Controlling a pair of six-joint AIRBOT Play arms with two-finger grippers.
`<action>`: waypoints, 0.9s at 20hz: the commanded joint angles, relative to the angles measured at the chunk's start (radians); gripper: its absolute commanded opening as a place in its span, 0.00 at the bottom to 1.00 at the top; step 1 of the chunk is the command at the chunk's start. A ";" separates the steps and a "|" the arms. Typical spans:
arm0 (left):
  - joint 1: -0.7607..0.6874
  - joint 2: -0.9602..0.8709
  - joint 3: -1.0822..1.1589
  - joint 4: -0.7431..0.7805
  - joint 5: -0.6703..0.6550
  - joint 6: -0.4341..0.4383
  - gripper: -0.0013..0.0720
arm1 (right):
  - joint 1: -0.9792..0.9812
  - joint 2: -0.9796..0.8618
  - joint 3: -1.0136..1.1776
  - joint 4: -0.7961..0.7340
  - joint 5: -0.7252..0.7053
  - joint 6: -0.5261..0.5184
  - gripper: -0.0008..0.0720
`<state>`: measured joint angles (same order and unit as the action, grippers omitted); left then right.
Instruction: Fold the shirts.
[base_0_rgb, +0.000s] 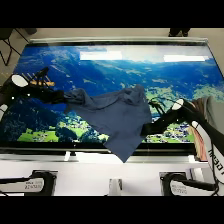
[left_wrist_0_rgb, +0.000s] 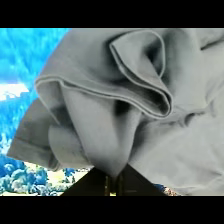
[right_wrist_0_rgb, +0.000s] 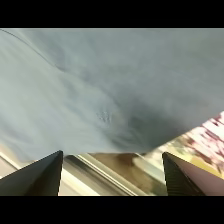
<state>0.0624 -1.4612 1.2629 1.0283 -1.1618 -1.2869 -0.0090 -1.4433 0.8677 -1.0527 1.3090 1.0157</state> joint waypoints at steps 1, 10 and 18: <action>0.000 0.022 0.000 -0.001 -0.030 0.000 0.07 | 0.002 -0.035 -0.002 0.088 -0.047 0.001 0.90; 0.000 0.218 0.083 0.001 -0.042 0.000 0.07 | 0.001 0.123 0.157 0.150 -0.135 -0.156 0.04; 0.000 0.527 0.593 0.002 0.234 -0.151 0.07 | 0.001 0.563 0.874 -0.255 -0.337 -0.011 0.04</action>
<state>0.0616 -1.0245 1.7004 1.0283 -1.0508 -1.3586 -0.0086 -1.0084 1.5337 -1.1309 1.0458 0.9043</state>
